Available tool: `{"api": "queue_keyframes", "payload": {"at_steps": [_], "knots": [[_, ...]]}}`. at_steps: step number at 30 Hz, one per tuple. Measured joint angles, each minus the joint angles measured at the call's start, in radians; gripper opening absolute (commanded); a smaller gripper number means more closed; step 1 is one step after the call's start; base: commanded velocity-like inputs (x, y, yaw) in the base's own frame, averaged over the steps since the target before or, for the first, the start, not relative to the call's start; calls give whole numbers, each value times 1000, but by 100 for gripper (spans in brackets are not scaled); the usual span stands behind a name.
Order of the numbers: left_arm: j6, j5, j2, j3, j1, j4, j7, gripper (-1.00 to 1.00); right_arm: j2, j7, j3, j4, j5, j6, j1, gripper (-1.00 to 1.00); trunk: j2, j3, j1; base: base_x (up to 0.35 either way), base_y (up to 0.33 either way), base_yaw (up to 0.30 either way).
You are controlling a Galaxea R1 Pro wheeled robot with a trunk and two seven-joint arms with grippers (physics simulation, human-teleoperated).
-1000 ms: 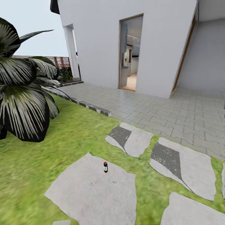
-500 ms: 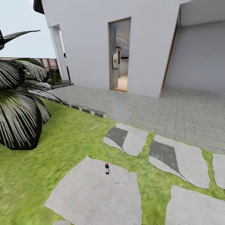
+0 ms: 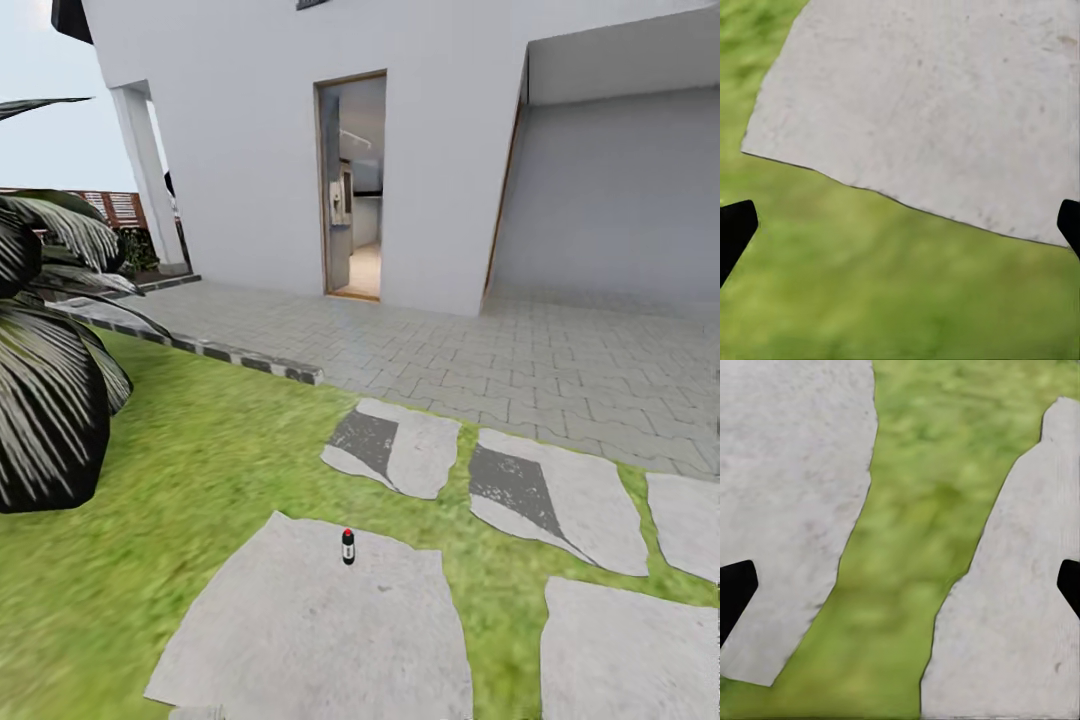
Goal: In the garden, pick up the pesticide atomizer on the floor and spray pesticide onto both trees until each tree trunk is fully covered.
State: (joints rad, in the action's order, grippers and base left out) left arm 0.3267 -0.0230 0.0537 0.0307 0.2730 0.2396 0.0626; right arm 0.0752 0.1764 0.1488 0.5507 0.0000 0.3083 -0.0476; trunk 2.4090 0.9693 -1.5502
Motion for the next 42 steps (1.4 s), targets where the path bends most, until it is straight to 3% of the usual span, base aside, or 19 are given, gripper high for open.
{"api": "queue_keyframes", "payload": {"at_steps": [42], "knots": [[0, 0, 0, 0, 0, 0, 0, 100, 0, 0, 0, 0, 0, -2, 0, 100, 0, -39, 0, 0, 307, -217]]}}
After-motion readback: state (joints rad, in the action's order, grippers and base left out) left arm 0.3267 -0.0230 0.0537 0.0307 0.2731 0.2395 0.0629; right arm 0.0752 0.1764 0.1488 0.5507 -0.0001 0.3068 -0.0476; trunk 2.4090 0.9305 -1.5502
